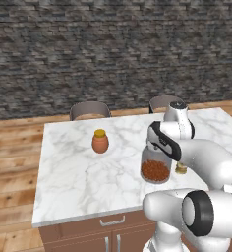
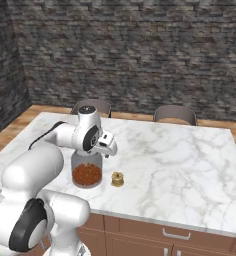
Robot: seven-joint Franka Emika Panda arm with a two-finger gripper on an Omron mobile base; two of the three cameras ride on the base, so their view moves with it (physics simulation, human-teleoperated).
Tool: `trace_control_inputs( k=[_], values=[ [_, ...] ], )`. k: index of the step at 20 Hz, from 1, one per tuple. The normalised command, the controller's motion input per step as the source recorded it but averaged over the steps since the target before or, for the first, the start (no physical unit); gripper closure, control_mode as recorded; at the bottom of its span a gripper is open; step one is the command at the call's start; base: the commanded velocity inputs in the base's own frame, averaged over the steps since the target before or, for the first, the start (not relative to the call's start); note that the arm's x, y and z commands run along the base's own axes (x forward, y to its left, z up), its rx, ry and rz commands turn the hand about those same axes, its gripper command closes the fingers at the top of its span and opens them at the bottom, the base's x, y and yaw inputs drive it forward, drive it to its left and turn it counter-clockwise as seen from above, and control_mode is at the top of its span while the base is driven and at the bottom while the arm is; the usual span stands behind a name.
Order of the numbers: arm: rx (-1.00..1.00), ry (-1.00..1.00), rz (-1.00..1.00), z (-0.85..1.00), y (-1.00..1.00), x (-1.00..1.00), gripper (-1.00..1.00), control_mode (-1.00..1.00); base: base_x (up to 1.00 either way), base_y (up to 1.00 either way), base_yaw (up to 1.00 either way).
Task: Pick the candle and jar from the dining table and place them in the open cabinet. Close the cabinet after placing the objects.
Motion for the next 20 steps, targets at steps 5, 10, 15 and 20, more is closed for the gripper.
trace_control_inputs(
  k=[5,10,15,20],
  values=[
    [0.0,0.0,-0.13,-0.53,0.01,-0.1,1.0,-1.0,0.0,0.0,0.0],
    [0.0,0.0,-0.11,-0.39,0.0,-0.11,1.0,-1.0,0.0,0.0,0.0],
    [0.0,0.0,-0.1,-0.38,0.0,-0.11,1.0,-1.0,0.0,0.0,0.0],
    [0.0,-0.03,-0.11,-0.15,0.0,-0.16,1.0,-1.0,0.0,0.0,0.0]
  ],
)
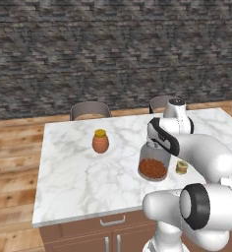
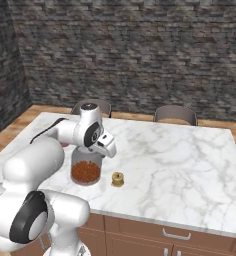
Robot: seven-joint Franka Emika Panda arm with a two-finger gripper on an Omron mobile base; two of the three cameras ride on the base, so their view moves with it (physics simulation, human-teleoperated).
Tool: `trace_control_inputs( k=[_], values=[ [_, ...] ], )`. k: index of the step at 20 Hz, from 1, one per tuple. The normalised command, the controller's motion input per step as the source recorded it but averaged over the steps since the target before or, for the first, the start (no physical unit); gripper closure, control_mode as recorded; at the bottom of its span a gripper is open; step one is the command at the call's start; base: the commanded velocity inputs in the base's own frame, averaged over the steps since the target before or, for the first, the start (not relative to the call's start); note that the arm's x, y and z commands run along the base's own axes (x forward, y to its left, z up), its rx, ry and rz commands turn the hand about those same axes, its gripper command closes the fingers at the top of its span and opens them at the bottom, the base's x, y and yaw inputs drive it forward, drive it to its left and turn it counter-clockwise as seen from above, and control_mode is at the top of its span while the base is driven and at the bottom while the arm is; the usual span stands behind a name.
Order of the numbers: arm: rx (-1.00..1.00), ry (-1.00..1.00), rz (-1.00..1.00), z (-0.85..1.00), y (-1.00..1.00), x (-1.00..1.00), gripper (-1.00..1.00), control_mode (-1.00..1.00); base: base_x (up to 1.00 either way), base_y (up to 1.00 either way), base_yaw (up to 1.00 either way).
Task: Pick the candle and jar from the dining table and place them in the open cabinet. Close the cabinet after placing the objects.
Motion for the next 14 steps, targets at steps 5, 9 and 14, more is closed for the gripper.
trace_control_inputs(
  k=[5,9,14],
  values=[
    [0.0,-0.07,-0.06,0.36,0.0,-0.15,1.0,-1.0,0.0,0.0,0.0],
    [0.0,-0.04,-0.03,0.56,0.0,-0.16,1.0,-1.0,0.0,0.0,0.0],
    [0.0,-0.05,-0.01,0.63,0.0,-0.2,1.0,-1.0,0.0,0.0,0.0]
  ],
)
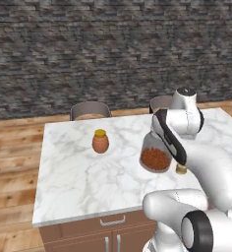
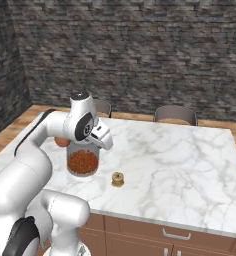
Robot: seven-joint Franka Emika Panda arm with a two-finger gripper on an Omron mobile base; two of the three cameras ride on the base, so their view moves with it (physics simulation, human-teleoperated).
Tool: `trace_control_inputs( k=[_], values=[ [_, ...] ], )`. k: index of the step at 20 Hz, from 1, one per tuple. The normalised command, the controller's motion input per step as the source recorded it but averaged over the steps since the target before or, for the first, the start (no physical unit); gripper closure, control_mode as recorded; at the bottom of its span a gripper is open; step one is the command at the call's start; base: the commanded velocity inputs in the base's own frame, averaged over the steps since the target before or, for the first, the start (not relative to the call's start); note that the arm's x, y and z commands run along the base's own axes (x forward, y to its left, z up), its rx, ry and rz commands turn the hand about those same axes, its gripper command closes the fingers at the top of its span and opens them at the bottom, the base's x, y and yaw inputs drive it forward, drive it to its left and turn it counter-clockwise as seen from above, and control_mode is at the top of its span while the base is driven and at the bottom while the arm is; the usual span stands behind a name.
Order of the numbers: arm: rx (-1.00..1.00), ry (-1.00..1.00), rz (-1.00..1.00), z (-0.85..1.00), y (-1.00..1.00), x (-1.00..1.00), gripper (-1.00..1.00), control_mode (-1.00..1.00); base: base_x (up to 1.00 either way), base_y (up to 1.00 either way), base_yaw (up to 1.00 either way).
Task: Pick the candle and jar from the dining table and place them in the open cabinet. Close the cabinet after placing the objects.
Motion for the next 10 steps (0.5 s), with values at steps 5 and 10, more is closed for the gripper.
trace_control_inputs(
  k=[5,10],
  values=[
    [-0.02,-0.09,-0.02,0.62,0.0,-0.35,1.0,-1.0,0.0,0.0,0.0],
    [-0.1,-0.19,-0.03,0.5,-0.01,-0.38,1.0,-1.0,0.0,0.0,0.0]
  ],
)
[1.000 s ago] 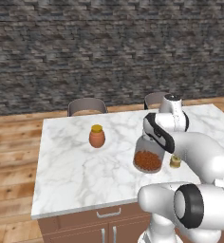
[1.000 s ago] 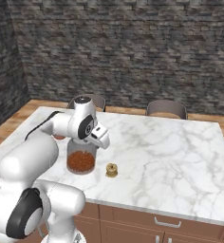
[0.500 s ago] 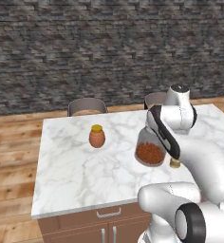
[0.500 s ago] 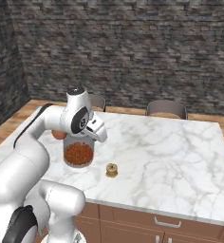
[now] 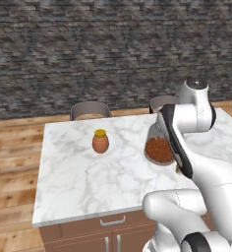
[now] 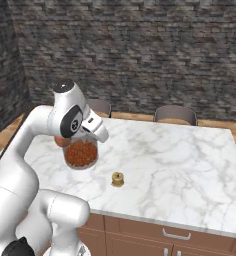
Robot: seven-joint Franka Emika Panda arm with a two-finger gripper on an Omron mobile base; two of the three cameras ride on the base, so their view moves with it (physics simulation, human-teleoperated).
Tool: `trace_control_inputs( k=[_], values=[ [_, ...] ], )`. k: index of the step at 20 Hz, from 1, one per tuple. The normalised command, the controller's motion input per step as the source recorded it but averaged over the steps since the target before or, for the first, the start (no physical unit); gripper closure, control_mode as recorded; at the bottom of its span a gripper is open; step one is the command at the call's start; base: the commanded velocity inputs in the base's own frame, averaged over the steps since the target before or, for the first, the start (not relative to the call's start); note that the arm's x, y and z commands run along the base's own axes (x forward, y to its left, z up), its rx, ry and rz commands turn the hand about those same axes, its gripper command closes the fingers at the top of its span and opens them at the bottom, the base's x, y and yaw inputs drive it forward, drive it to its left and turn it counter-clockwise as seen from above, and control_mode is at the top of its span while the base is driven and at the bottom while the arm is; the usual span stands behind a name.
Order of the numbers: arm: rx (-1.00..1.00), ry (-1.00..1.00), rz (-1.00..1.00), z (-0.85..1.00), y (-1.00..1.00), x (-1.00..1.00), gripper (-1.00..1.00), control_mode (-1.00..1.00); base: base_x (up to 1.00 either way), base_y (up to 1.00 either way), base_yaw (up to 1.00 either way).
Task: Pick the candle and jar from the dining table and place them in the open cabinet. Close the cabinet after placing the objects.
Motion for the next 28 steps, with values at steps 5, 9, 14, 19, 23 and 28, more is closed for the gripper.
trace_control_inputs(
  k=[5,9,14,19,23,28],
  values=[
    [-0.05,-0.1,-0.04,0.46,-0.01,-0.42,1.0,-1.0,0.0,0.0,0.0],
    [0.0,0.0,-0.04,0.53,-0.01,-0.32,1.0,-1.0,0.0,0.0,0.0],
    [-0.01,-0.01,-0.01,0.48,0.0,-0.25,1.0,-1.0,0.0,0.0,0.0],
    [0.0,-0.05,0.0,0.27,0.0,-0.24,1.0,-1.0,0.0,0.0,0.0],
    [-0.01,-0.14,0.0,0.09,0.0,-0.28,1.0,-1.0,0.0,0.0,0.0],
    [0.0,-0.11,0.0,0.01,0.0,-0.27,1.0,-1.0,0.0,0.0,0.0]
  ],
)
